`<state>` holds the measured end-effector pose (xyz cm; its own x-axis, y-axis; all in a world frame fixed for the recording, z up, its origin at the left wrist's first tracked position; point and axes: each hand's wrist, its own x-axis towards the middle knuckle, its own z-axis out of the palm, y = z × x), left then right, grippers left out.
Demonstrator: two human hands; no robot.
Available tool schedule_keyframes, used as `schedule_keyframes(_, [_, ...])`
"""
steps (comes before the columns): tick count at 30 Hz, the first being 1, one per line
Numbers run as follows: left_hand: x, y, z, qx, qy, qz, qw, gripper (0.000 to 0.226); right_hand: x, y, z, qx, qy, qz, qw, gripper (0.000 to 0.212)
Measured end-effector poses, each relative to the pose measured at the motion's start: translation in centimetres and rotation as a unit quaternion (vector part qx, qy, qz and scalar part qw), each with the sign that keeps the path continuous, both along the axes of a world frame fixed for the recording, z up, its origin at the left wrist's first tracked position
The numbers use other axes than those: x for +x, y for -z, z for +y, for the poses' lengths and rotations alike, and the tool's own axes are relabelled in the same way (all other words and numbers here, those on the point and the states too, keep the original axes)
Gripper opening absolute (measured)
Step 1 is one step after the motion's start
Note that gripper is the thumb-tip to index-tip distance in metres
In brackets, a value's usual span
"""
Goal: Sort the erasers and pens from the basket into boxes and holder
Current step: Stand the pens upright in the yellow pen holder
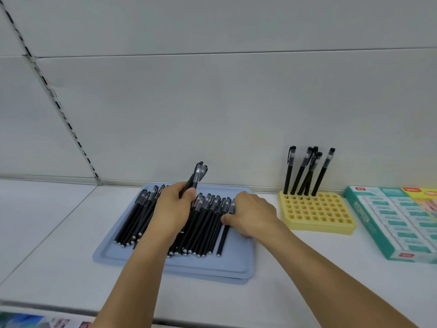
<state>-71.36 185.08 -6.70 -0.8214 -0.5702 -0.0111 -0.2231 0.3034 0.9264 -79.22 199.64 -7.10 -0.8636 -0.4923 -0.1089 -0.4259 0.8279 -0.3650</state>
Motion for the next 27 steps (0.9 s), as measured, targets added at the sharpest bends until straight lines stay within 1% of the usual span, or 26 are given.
schedule_keyframes(3, [0.4, -0.4, 1.0, 0.094, -0.021, 0.063, 0.993, 0.019, -0.3, -0.4, -0.4, 0.007, 0.008, -0.039, 0.999, 0.031])
schedule_keyframes(6, [0.6, -0.6, 1.7, 0.142, -0.022, 0.093, 0.985, 0.024, -0.3, -0.7, -0.6, -0.025, 0.027, -0.093, 0.995, 0.03])
schedule_keyframes(7, [0.6, -0.5, 1.9, 0.159, -0.019, 0.102, 0.982, 0.025, -0.4, -0.7, -0.4, -0.053, 0.034, -0.114, 0.991, 0.029])
schedule_keyframes(9, [0.4, -0.5, 2.5, 0.209, -0.001, 0.12, 0.971, 0.025, -0.4, -1.0, 0.6, -0.141, 0.053, -0.168, 0.974, 0.027])
schedule_keyframes(11, [0.0, -0.6, 3.4, 0.285, 0.024, 0.144, 0.947, 0.021, -0.5, -1.5, 2.8, -0.253, 0.066, -0.212, 0.942, 0.021])
schedule_keyframes(12, [-0.3, -0.6, 3.9, 0.324, 0.037, 0.154, 0.933, 0.02, -0.6, -1.9, 4.3, -0.303, 0.071, -0.217, 0.925, 0.02])
schedule_keyframes(15, [-1.5, -0.7, 5.6, 0.415, 0.081, 0.167, 0.891, 0.024, -1.5, -3.4, 10.0, -0.419, 0.093, -0.172, 0.887, 0.013])
schedule_keyframes(17, [-2.3, -0.8, 6.9, 0.446, 0.096, 0.171, 0.873, 0.024, -2.4, -4.3, 13.7, -0.479, 0.126, -0.101, 0.863, 0.004])
schedule_keyframes(19, [-3.0, -0.9, 8.3, 0.465, 0.096, 0.17, 0.863, 0.022, -3.6, -4.9, 16.5, -0.513, 0.166, -0.018, 0.842, 0.016])
schedule_keyframes(20, [-3.3, -1.0, 9.0, 0.469, 0.095, 0.169, 0.862, 0.021, -4.3, -5.0, 17.5, -0.517, 0.181, 0.014, 0.836, 0.016])
schedule_keyframes(21, [-3.6, -1.0, 9.5, 0.469, 0.095, 0.167, 0.862, 0.019, -5.0, -4.8, 18.2, -0.507, 0.188, 0.038, 0.84, 0.013])
schedule_keyframes(23, [-4.0, -0.9, 10.5, 0.456, 0.1, 0.16, 0.87, 0.018, -6.4, -3.9, 18.7, -0.466, 0.186, 0.062, 0.863, 0.01])
schedule_keyframes(27, [-4.2, -0.6, 12.0, 0.396, 0.1, 0.141, 0.902, 0.019, -8.3, -1.8, 18.6, -0.382, 0.169, 0.092, 0.904, 0.006])
